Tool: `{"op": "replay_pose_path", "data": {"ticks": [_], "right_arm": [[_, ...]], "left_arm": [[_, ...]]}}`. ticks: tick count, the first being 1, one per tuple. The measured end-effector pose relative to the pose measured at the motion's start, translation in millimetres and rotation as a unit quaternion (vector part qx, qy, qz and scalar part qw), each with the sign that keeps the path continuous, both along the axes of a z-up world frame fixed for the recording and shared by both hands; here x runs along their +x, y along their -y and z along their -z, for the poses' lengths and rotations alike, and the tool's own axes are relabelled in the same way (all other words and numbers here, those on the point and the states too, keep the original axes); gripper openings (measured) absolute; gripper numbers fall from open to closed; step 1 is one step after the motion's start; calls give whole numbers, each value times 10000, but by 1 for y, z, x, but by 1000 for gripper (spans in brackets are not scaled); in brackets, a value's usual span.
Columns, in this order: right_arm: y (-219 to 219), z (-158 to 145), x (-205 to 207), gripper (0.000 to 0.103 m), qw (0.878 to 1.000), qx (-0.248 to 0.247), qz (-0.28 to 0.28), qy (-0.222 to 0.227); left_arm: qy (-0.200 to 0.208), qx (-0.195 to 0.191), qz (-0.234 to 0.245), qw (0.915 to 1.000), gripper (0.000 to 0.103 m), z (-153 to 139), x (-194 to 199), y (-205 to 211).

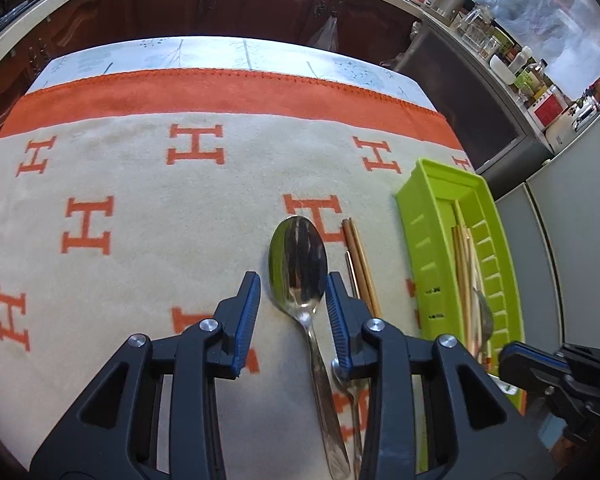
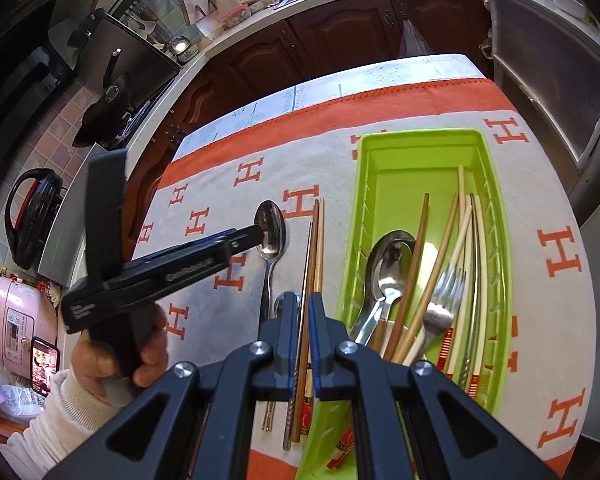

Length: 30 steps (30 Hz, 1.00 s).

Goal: Organize utensils
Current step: 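Close the left tool on the large steel spoon on the cloth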

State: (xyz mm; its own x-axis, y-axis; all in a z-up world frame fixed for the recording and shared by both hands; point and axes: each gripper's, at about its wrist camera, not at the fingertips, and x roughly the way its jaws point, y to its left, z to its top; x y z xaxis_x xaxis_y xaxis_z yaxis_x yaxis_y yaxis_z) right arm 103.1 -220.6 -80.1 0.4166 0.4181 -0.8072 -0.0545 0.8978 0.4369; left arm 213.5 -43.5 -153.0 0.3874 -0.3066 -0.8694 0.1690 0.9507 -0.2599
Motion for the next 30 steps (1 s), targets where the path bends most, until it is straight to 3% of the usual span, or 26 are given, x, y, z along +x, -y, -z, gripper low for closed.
{"op": "replay_pose_path", "data": {"ticks": [5,18,25,30], "right_arm": [[-3,7,3,5,10000,16,2,-23],[-6,27,7,5,9998,19,25,-198],[-9,31,6,5,9997,-23,31,-239],[-15,29,6,5,9997,-70,-23,-218]], "left_arm": [[-27,99,-2,9999,30,24,11,6],[1009,235,183,9944,28,31,-9,24],[997,7,321,9945,7,33,-9,31],[952,-97,336,9948,2,30,-11,25]]}}
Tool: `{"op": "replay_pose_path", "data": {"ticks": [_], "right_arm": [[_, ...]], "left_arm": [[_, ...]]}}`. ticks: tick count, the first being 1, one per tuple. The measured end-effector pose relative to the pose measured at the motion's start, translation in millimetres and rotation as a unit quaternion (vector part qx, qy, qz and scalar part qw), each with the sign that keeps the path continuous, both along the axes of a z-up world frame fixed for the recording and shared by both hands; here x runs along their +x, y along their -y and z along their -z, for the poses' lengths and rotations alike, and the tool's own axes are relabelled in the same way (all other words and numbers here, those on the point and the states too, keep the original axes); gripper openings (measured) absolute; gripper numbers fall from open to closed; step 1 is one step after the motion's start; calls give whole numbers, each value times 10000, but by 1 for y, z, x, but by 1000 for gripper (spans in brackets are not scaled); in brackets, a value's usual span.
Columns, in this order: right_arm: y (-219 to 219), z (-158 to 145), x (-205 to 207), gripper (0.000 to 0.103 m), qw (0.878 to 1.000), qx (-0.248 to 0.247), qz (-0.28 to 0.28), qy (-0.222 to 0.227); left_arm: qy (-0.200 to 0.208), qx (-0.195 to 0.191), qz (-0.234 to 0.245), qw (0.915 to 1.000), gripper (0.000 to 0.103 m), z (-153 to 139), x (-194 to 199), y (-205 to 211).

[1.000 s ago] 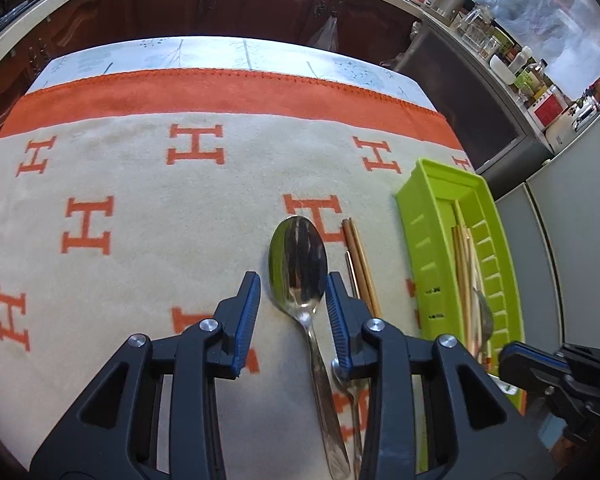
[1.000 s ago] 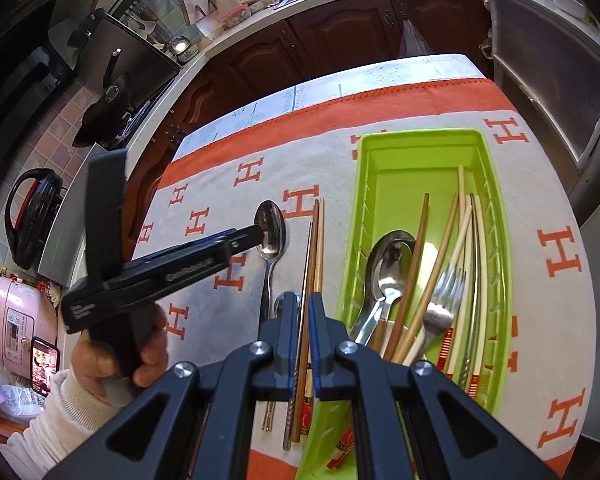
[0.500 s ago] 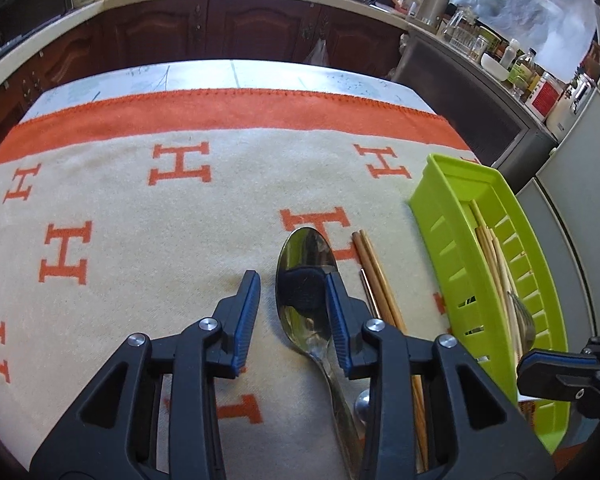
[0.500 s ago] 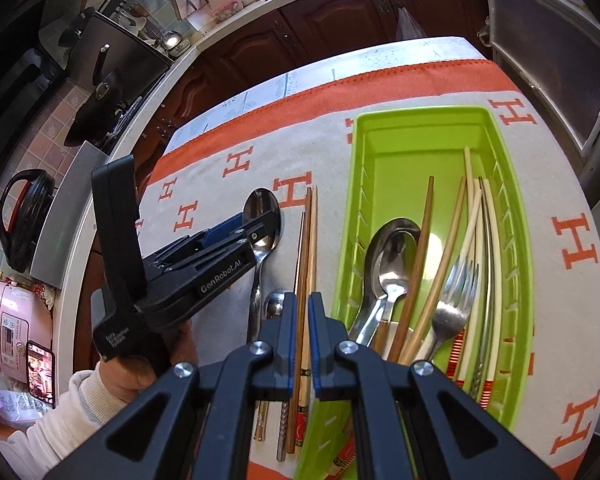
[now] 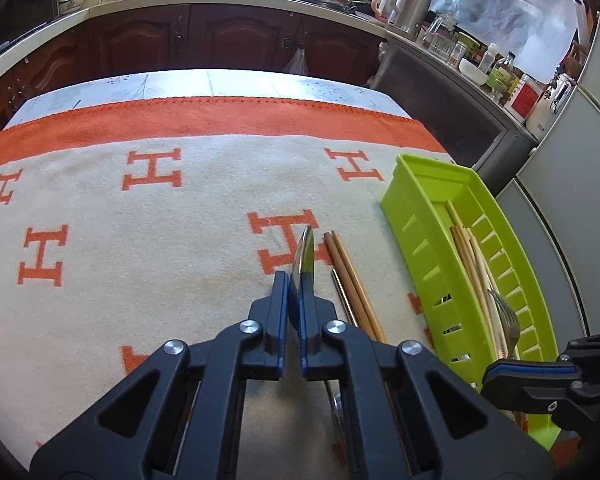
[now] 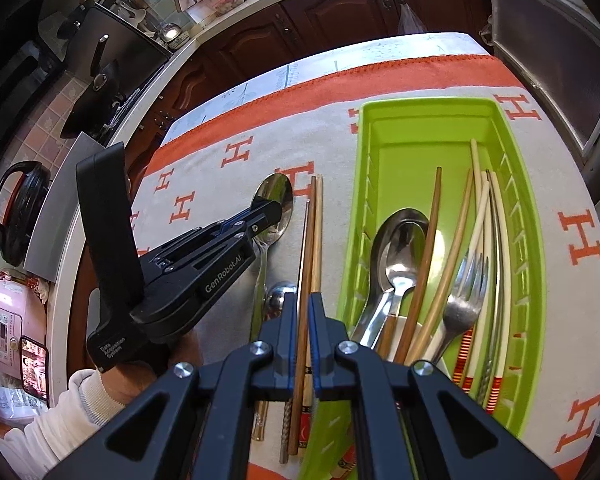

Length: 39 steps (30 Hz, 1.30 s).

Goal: Organize utensils
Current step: 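Close the left tool on the large steel spoon on the cloth, then grasp the small steel spoon with the right tool while the left tool holds its spoon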

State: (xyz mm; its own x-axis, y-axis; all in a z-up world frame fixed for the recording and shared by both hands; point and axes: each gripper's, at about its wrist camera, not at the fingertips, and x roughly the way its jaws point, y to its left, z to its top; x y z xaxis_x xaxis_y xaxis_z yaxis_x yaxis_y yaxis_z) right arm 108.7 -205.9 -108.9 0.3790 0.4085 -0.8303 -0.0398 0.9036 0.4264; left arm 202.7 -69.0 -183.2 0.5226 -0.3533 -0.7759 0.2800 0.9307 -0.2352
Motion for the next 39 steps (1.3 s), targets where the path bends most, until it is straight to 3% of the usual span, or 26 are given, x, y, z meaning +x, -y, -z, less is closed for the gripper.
{"op": "replay_pose_path", "data": {"ticks": [7,15,20,27,34,39], "right_arm": [[-19,1,-2,5,9997,-80,-218,-35],[-52,14,-8,6,9983,-319,-441,-198],[-63,23,-8,15,9979,-502,-306,-283],[-74,30,-3,15,9950,-870,-59,-485],[-88,38,11,17,9898,-1258,99,-658],[-88,38,16,22,9915,-1176,81,-555]], "left_arm": [[-305,-343,-238,9987,2,-7,-6,-28],[-255,-595,-450,9969,2,-39,-47,-79],[-258,-723,-460,9960,3,-53,-80,-108],[-276,-949,-447,9941,3,-59,-104,-136],[-276,-1109,-465,9924,3,-59,-109,-149],[-315,-1204,-529,9908,3,-56,-107,-156]]}}
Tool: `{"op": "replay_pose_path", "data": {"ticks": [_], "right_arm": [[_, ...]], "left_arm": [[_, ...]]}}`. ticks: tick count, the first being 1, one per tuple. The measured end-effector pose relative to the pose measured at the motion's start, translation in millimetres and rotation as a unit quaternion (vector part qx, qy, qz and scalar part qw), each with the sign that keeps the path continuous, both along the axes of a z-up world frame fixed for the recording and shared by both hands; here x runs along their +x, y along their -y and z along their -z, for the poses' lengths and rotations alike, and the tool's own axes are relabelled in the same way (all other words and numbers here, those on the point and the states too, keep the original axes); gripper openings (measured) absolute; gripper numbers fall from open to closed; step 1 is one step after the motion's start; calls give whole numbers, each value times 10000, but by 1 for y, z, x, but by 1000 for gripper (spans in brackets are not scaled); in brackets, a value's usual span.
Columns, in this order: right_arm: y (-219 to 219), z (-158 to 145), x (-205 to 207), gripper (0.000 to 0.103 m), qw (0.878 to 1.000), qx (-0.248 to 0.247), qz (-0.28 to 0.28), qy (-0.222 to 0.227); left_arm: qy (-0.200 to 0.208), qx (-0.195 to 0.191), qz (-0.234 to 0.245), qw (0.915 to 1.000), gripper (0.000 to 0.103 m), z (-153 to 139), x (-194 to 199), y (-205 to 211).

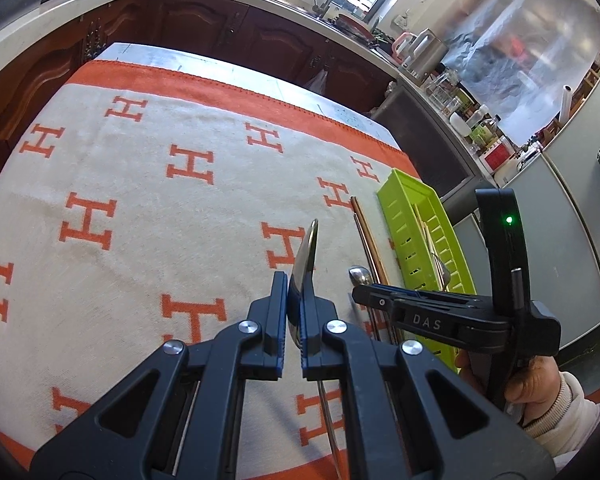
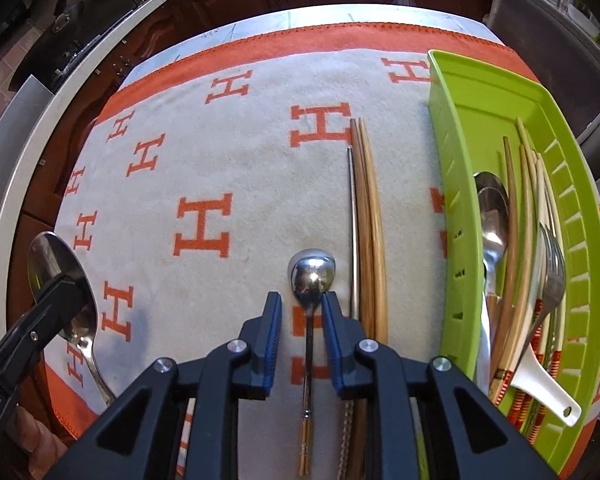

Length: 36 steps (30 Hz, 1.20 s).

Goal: Organize utensils
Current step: 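Grasp the small steel spoon with the right tool while the left tool holds its spoon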

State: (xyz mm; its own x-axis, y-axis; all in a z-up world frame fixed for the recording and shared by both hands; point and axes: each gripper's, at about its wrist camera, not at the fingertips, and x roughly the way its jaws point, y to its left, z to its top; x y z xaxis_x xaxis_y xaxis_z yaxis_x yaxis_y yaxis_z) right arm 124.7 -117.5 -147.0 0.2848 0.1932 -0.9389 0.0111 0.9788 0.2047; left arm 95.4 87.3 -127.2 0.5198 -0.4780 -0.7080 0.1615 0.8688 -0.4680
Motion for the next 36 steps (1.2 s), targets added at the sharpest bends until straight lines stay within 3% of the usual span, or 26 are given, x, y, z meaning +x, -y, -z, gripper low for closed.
{"op": "replay_pose_path", "data": {"ticks": [8,25,36], "right_arm": [[11,2,1,21,9982,509,-92,287],[-29,-6,-17,6,9908,-364,-959,879],[-37,-1,-12,2,9892,-359,-1084,915]], "left_arm": [[-65,-60,-40,10000,3,3,1,-5],[-143,13,-86,9999,3,6,5,0],[-153,42,-85,9998,3,5,5,3]]}}
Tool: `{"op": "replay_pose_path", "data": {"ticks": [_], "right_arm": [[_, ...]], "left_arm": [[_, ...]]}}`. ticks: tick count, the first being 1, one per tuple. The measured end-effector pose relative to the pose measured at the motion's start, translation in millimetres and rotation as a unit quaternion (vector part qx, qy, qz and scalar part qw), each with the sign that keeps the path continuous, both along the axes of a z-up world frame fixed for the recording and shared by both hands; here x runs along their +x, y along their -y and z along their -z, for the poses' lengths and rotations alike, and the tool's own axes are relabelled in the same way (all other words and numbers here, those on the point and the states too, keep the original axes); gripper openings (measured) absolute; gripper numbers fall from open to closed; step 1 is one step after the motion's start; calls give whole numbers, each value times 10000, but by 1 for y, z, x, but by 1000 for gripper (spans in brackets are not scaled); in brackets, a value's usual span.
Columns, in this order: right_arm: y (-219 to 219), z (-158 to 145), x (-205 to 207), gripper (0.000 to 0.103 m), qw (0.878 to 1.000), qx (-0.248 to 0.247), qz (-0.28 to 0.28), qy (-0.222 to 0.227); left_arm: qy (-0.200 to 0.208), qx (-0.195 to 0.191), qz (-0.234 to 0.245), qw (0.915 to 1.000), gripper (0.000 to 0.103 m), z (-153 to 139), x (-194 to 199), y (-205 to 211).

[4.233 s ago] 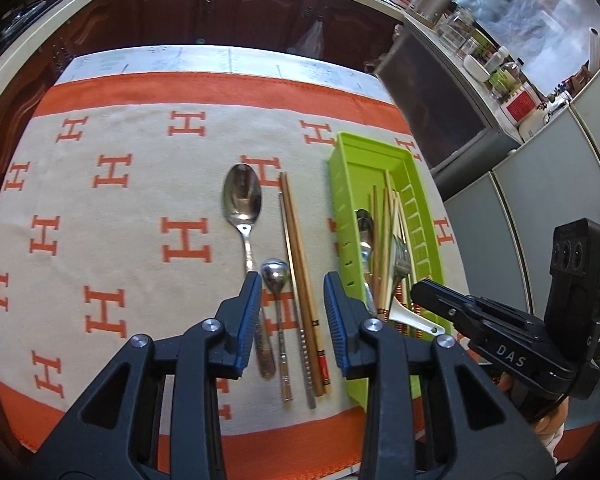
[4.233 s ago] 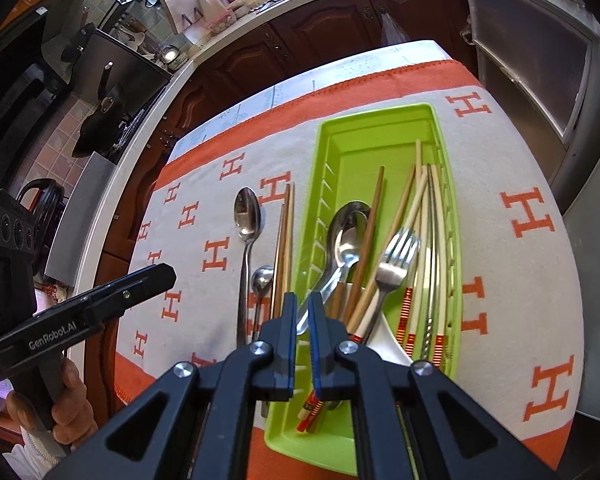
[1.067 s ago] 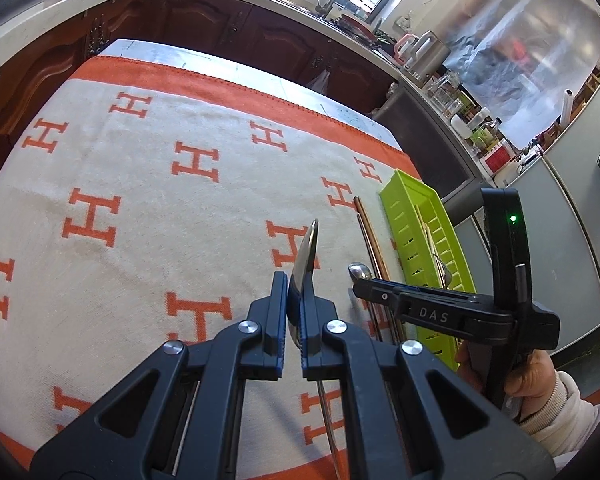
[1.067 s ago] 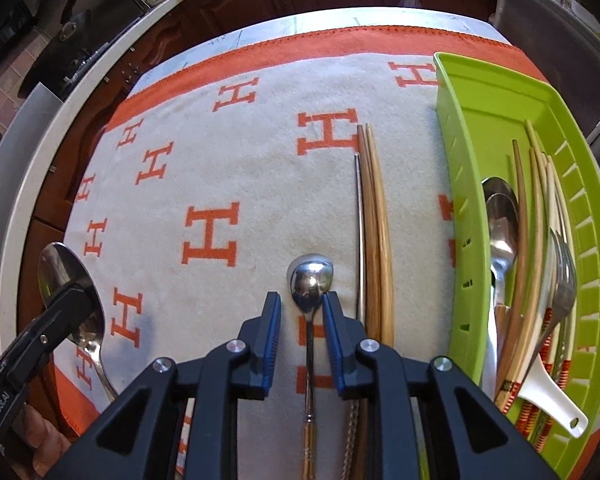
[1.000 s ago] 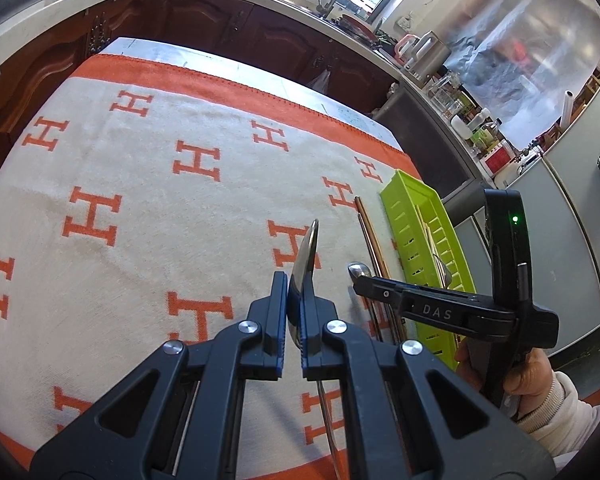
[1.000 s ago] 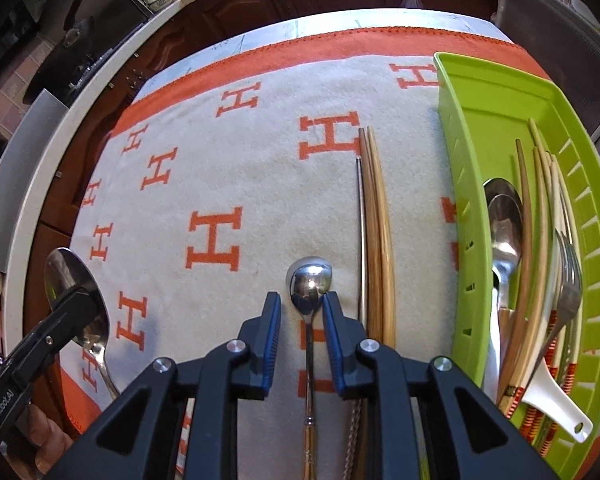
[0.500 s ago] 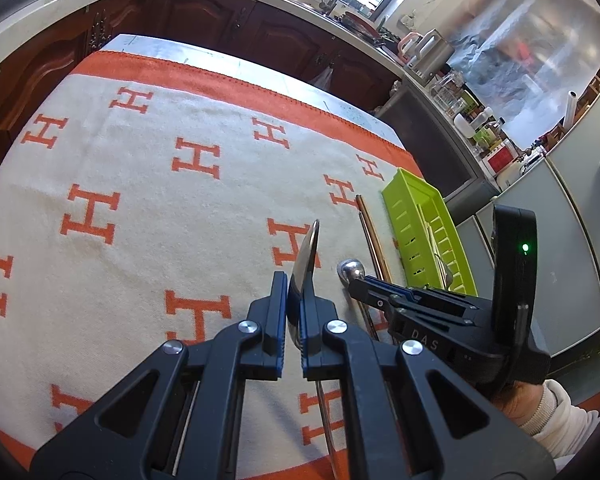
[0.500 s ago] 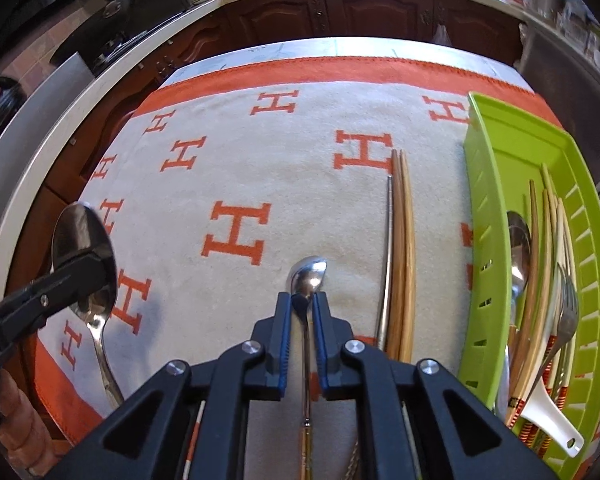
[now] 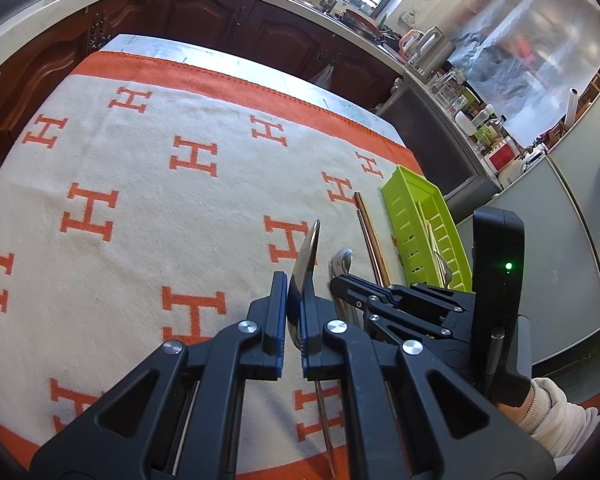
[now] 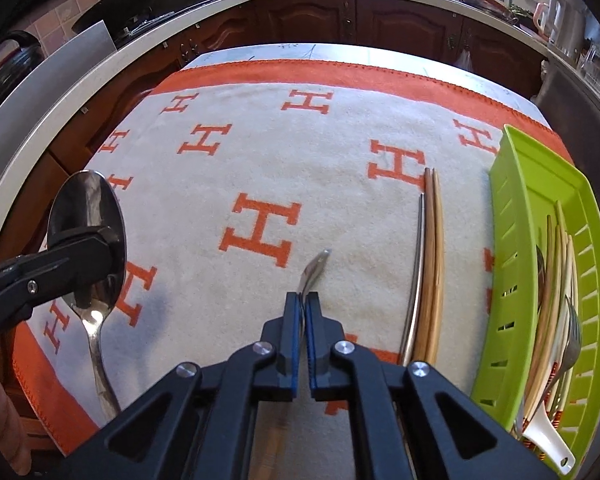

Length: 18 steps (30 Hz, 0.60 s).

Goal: Organize utensils
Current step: 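Grasp the small steel spoon with the right tool while the left tool holds its spoon, then lower both spoons into the green tray and open both tools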

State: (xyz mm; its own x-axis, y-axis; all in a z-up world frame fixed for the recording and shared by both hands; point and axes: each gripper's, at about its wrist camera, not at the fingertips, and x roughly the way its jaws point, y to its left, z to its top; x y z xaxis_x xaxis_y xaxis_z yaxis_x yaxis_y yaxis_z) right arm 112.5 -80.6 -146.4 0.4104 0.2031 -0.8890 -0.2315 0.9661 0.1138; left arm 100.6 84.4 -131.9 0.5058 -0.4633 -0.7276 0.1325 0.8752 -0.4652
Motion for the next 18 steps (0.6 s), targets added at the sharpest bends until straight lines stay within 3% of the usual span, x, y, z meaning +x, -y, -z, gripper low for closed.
{"op": "replay_pose_path", "data": {"ticks": [10,18], "right_arm": [[33,-33,-24,2,9974,699,179,85],[107,-77,-58,2,9938,816,505,560]], "left_arm": [[219,18,298,9993,3,-33,-14,20],[333,-12,890,9955,3,-72,-20,81]]}}
